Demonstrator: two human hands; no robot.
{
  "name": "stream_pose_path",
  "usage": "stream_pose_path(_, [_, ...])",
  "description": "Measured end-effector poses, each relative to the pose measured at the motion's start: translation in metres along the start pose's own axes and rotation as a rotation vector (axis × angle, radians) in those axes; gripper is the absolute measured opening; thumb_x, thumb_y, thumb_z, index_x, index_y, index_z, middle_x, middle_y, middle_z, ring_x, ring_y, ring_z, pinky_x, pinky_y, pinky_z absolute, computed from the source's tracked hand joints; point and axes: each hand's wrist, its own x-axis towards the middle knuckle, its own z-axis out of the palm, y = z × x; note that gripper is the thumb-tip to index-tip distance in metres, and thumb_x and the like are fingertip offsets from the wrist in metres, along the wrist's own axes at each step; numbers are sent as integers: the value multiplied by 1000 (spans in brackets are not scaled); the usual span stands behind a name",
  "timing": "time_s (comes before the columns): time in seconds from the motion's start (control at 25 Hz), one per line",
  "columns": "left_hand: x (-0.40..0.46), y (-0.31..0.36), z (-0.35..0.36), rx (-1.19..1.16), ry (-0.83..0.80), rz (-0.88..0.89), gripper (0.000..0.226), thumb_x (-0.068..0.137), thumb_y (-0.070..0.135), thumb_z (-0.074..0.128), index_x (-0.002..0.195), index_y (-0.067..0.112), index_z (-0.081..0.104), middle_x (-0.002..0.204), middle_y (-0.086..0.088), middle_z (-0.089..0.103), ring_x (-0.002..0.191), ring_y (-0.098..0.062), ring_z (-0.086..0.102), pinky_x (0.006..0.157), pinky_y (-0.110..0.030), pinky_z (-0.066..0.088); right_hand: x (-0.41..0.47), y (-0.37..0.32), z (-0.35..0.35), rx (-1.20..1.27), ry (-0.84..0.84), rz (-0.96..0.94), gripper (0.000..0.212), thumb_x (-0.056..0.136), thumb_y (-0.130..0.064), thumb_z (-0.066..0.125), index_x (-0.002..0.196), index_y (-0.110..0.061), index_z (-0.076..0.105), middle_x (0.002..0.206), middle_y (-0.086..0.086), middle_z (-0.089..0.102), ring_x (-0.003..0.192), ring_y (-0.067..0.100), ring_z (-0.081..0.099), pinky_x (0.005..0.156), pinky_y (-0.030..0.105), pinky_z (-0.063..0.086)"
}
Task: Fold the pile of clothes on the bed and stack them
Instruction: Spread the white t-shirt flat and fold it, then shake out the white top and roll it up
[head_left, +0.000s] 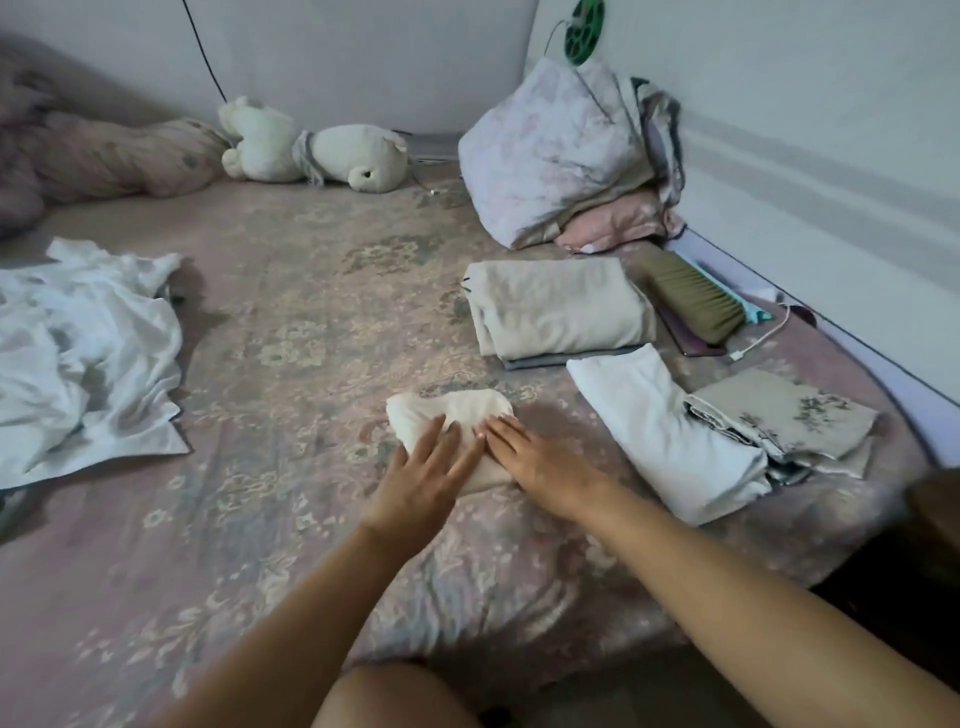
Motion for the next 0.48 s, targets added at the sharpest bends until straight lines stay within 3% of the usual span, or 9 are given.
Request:
stream_pose_path(0.08, [47,8,-1,4,50,19,93,52,13,84,134,10,39,122,-20,62,117,-40,57,69,-50,56,-1,44,-15,-138,37,53,51,81,-3,29,123,3,58,125,22,60,114,36,60,87,44,54])
stream_pose_path(0.16, [86,19,0,-56,58,-1,91,58,17,78,138,13,35,130,-19,57,124,-37,51,76,-50,54,-5,78,-23,-157,61,136,49,82,-5,35,125,2,56,127,21,59,115,36,58,87,47,54])
stream_pose_path(0.24, [108,34,16,-131,-33,-44,90,72,26,70,148,16,22,149,-18,35,141,-33,28,95,-56,44,-14,92,-20,-134,28,252,55,77,-12,54,132,-6,52,134,15,55,122,30,54,91,51,48])
stream_pose_path(0.28, [109,43,31,-161,-176,-67,84,85,36,58,152,20,9,158,-14,15,146,-28,7,107,-58,29,-22,94,-12,-91,-50,320,68,78,-20,63,141,-8,42,145,12,44,134,27,42,101,55,38])
stream_pose_path(0.36, [105,54,62,-198,-464,-118,79,92,61,29,150,27,-12,158,-5,-17,144,-22,-19,115,-56,3,-38,87,10,48,-339,417,87,88,-49,54,152,-16,5,160,6,3,147,21,-2,114,54,0])
stream_pose_path(0.4, [102,56,73,-206,-510,-123,83,85,70,16,149,30,-16,157,-2,-23,143,-20,-23,116,-54,-2,-41,84,17,96,-439,452,91,89,-59,45,152,-19,-6,159,5,-11,145,20,-16,114,50,-11])
stream_pose_path(0.48, [93,50,80,-217,-470,-107,93,68,76,-1,148,32,-17,155,1,-25,142,-17,-24,115,-50,-5,-42,83,25,132,-405,477,92,89,-67,37,150,-21,-14,157,7,-20,143,20,-23,114,45,-15])
